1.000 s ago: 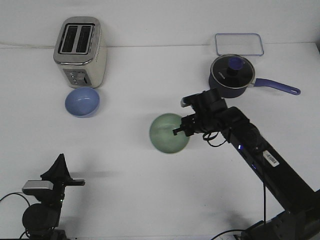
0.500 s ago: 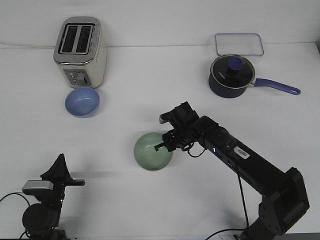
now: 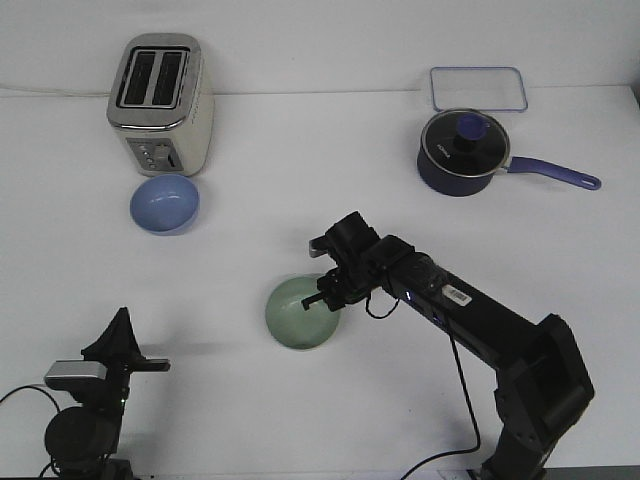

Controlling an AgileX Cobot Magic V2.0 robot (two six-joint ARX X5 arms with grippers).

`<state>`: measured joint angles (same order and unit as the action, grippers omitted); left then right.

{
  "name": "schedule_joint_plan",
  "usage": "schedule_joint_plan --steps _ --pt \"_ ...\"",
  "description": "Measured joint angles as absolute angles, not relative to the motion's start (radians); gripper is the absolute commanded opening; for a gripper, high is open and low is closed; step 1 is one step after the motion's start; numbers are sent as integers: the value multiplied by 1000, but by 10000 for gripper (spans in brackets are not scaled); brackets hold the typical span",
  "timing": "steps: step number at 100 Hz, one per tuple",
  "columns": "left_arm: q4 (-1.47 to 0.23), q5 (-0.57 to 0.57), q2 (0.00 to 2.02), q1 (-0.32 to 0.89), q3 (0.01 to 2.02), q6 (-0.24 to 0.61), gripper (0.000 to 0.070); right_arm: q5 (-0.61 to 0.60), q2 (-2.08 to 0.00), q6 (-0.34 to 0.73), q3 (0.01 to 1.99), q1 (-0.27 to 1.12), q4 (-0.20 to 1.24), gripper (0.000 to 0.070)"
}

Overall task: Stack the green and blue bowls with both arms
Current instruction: 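Carry the green bowl with the right gripper toward the table center, then set the green bowl down and open the right gripper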

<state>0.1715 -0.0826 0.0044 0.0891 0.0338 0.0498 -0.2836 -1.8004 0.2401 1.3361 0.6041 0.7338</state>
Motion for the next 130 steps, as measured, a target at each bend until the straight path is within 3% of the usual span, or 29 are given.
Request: schedule_joint_plan --steps 35,59,66,76,82,130 --pt "171 -83 5 89 34 50 11 -284 -1800 240 1336 607 721 9" --pt "171 -83 4 89 34 50 11 -285 -1813 241 1336 607 728 82" --pt "171 -83 4 89 34 50 11 -284 -1814 241 1336 608 731 170" --pt "171 -83 4 89 34 50 11 -285 -1814 244 1336 610 731 467" --pt "171 -83 5 89 34 50 11 -285 -1814 247 1336 611 731 567" --pt "171 -83 4 89 34 50 11 -278 -1737 251 1334 572 744 570"
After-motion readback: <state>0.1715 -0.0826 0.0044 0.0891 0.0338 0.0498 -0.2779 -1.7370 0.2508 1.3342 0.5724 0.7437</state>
